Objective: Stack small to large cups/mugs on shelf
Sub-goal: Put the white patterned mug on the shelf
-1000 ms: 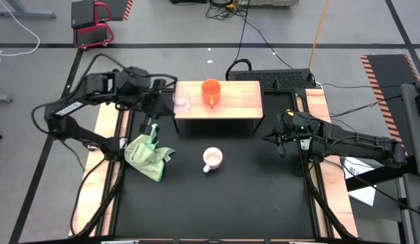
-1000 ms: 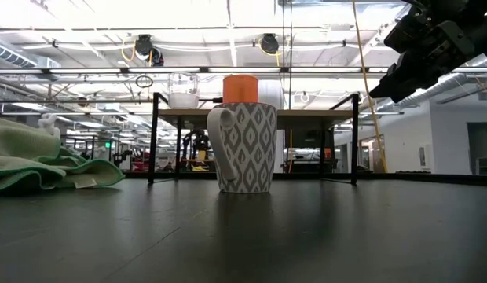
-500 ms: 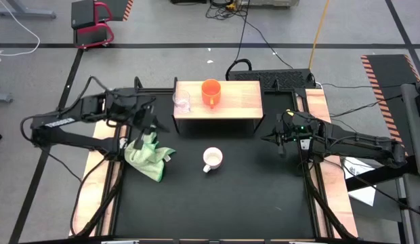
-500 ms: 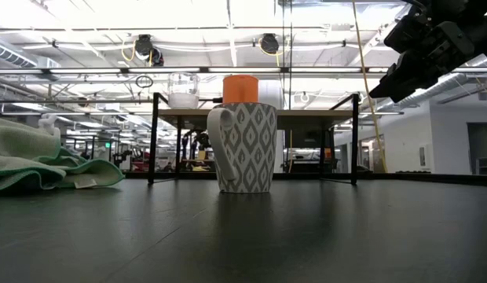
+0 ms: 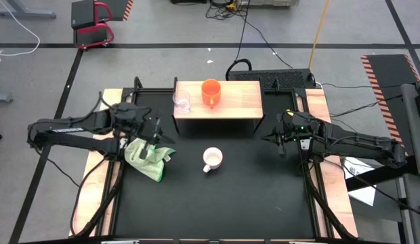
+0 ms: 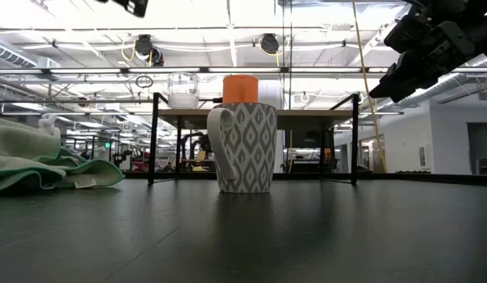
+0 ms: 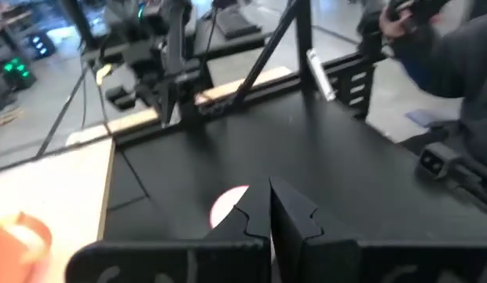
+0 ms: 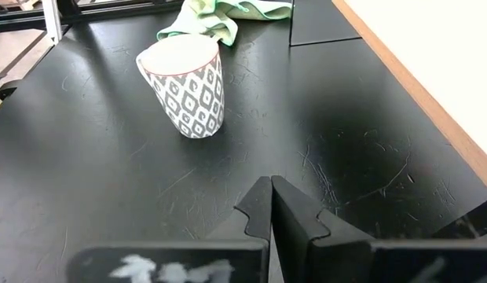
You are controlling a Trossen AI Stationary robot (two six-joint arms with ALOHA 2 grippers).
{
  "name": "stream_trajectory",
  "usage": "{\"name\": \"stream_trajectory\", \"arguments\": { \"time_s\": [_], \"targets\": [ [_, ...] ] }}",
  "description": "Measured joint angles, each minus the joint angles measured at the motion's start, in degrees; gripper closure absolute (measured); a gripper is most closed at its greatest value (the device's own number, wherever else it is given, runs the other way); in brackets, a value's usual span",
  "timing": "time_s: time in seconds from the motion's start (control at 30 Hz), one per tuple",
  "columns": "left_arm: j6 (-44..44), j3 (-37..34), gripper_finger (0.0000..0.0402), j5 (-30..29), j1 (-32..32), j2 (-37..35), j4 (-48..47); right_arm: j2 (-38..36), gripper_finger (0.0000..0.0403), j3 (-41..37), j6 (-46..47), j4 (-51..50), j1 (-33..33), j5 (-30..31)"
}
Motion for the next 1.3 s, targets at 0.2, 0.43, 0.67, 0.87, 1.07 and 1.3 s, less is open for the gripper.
{"name": "stream_trajectory", "arguments": {
  "time_s": [0.2,0.43,0.67,0.87,1.07,1.3],
  "targets": [
    [-4.3,-8.1,0.0401,-11.4,-3.7,-0.2,11.2,0.0,0.0403,0.0,0.3,0.0,0.0,0.0],
    [1.7,-16.1,0.0401,-11.5,-6.7,-1.6,17.9,0.0,0.0403,0.0,0.3,0.0,0.0,0.0],
    [1.6,-20.3,0.0401,-13.0,-5.2,-10.6,18.2,0.0,0.0403,0.0,0.3,0.0,0.0,0.0],
    [0.2,-24.7,0.0401,-12.4,-5.1,-18.5,18.3,0.0,0.0403,0.0,0.2,0.0,0.0,0.0],
    [-0.7,-30.2,0.0401,-9.8,-5.1,-21.5,22.3,0.0,0.0403,0.0,-0.1,0.0,0.0,0.0],
    [-1.0,-35.4,0.0401,-8.8,-5.1,-24.9,25.4,0.0,0.0403,0.0,-0.2,0.0,0.0,0.0]
  ]
}}
